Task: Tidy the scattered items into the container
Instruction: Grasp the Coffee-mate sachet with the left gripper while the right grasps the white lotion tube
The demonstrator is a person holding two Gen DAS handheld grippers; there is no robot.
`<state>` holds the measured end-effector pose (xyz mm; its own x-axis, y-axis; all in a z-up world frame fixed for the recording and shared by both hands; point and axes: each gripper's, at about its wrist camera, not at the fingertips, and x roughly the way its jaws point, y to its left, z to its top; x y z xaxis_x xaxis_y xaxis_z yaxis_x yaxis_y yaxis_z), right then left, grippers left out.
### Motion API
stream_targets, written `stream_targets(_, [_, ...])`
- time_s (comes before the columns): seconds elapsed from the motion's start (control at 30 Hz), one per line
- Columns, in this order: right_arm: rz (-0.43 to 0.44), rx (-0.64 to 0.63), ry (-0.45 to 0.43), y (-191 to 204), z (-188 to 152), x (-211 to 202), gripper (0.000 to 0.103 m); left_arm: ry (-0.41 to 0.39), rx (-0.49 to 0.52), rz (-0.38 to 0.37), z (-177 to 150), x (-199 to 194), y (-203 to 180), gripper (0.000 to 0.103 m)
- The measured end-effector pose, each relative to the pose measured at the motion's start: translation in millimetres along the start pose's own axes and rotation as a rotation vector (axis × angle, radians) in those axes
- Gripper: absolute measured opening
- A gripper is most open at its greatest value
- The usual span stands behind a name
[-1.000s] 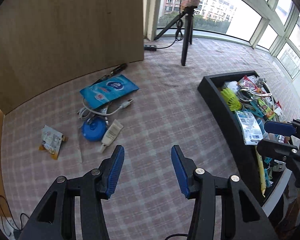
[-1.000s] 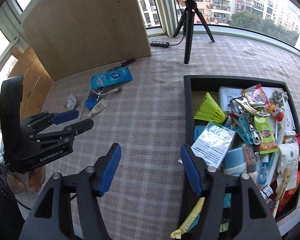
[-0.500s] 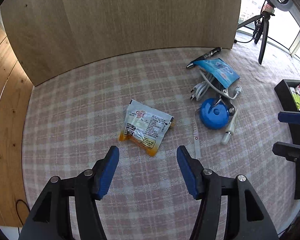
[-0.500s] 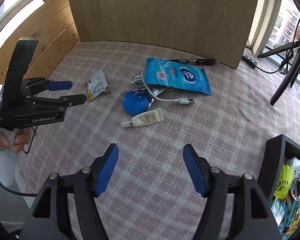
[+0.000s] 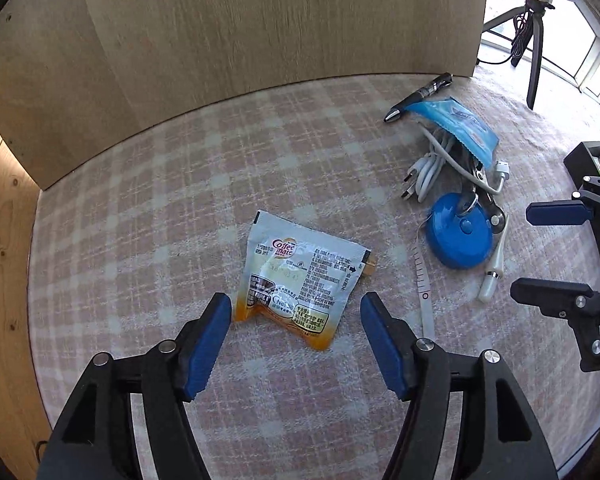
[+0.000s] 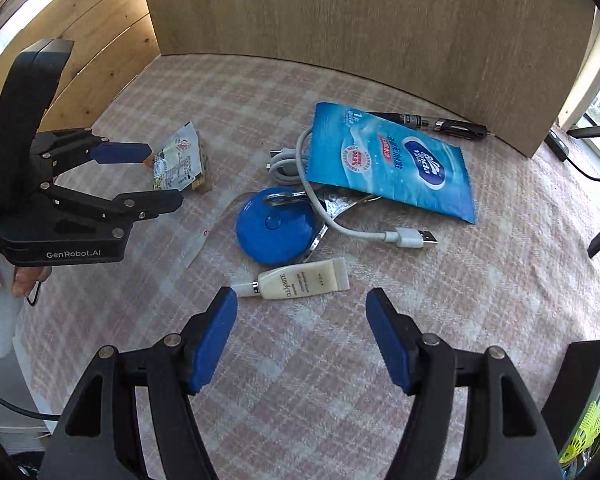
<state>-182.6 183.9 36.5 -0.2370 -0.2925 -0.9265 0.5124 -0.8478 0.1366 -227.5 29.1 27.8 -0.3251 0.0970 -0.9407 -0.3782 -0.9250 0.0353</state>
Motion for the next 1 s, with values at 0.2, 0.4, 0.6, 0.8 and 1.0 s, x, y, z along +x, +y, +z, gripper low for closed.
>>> stream_targets(0.2, [-0.008,-0.039,0.02,4,6,12,0.066,0.007,0.018,-0.003,0,6,-3,0.065])
stream_targets(0.4, [-0.042,-0.147,0.028,20,13,24,0.069,0.001,0.02,-0.017,3,9,-3,0.065])
stream_targets(0.6, [-0.054,-0.2,0.011,23,16,29,0.073,-0.006,0.024,-0.042,3,10,2,0.063])
stream_targets(0.8, [-0.054,-0.205,0.008,21,20,30,0.07,-0.01,0.062,-0.057,-1,7,-1,0.05])
stream_targets(1.0, [-0.033,-0.152,0.009,11,25,28,0.068,-0.01,0.051,-0.054,-2,4,4,0.042])
